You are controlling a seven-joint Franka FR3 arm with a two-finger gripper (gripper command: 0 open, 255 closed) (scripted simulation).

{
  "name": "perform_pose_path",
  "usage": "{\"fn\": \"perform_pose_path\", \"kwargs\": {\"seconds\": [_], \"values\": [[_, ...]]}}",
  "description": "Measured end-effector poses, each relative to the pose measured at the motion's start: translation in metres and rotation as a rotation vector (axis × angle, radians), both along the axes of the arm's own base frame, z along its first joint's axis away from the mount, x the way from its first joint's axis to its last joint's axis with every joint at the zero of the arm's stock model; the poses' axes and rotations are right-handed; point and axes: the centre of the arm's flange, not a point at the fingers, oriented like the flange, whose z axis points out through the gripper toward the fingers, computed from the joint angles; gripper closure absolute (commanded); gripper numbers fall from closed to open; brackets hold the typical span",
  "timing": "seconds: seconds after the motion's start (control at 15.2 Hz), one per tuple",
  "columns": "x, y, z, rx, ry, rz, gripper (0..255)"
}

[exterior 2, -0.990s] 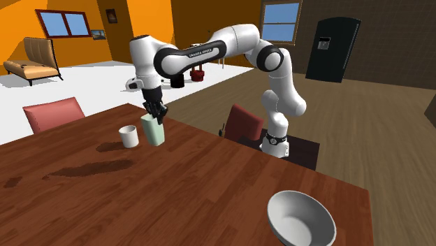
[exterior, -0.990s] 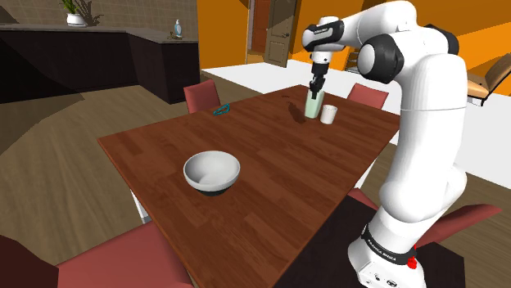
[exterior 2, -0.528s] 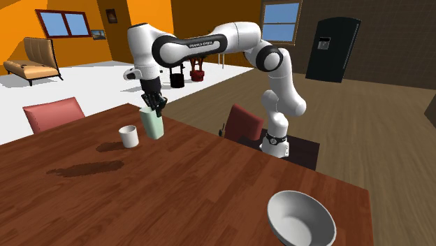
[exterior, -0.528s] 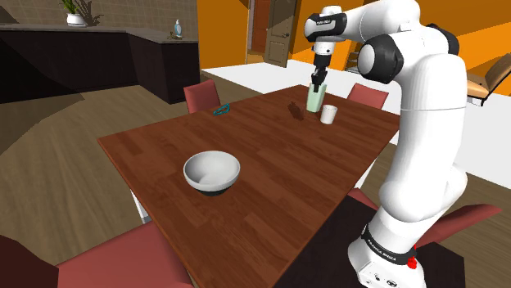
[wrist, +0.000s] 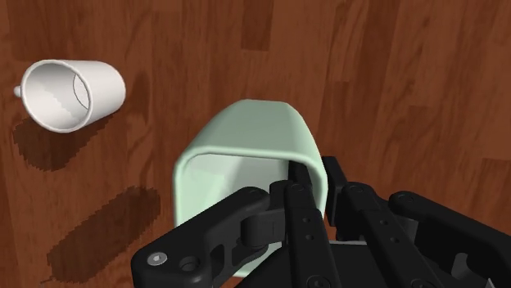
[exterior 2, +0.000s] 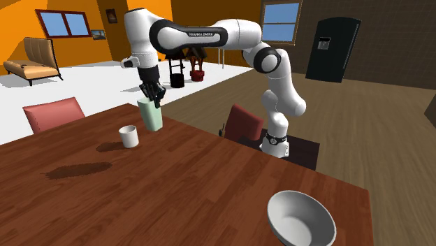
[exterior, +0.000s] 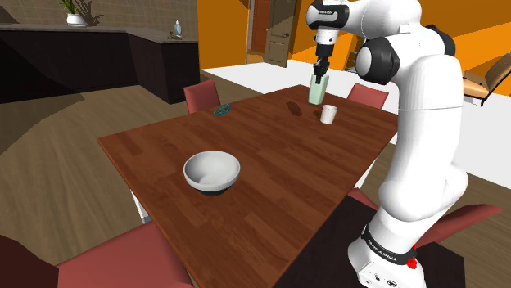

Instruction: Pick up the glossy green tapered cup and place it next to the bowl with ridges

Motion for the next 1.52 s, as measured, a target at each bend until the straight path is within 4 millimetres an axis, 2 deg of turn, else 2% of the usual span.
{"fn": "perform_pose_path", "kwargs": {"seconds": [0.4,0.46,0.66,1.12,1.52], "values": [[0.001,0.0,0.03,0.0,0.0,0.0,255],[-0.001,0.006,0.032,0.0,0.0,0.0,255],[-0.008,0.038,0.036,0.0,0.0,0.0,255],[-0.029,0.131,0.034,0.0,0.0,0.001,255],[-0.053,0.202,0.034,0.001,0.0,0.001,255]]}}
